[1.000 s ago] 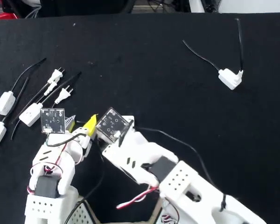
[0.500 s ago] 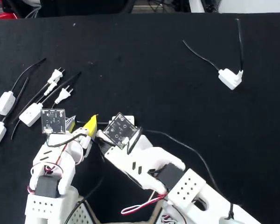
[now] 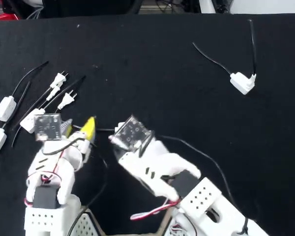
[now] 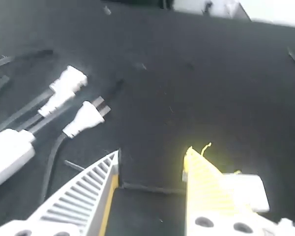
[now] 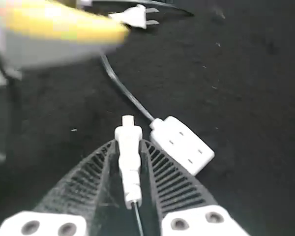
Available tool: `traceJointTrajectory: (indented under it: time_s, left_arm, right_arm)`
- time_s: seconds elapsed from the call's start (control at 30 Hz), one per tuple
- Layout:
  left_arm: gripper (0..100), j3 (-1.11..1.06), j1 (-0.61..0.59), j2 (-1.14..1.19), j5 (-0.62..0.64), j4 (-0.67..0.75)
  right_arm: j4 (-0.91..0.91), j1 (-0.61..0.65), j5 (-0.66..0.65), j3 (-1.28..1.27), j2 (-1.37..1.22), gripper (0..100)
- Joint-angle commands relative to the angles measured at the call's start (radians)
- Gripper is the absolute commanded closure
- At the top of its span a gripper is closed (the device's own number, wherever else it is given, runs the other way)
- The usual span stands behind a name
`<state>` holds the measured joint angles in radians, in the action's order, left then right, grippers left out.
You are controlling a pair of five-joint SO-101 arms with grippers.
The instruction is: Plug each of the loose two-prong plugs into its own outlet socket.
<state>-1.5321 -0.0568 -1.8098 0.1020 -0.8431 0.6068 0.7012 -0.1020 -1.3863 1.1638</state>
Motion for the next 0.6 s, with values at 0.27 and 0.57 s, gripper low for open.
traceJointTrajectory:
  time_s: [0.27,0.57]
  left_arm:
    - [78,0.076,-0.062,0.101,-0.055,0.009]
    - [78,0.237,-0.056,0.52,-0.06,0.083]
  right_arm:
    - [0.109,-0.167,0.066,0.168,-0.015,98.8]
    - [0.161,-0.195,0.071,0.363,-0.398,98.8]
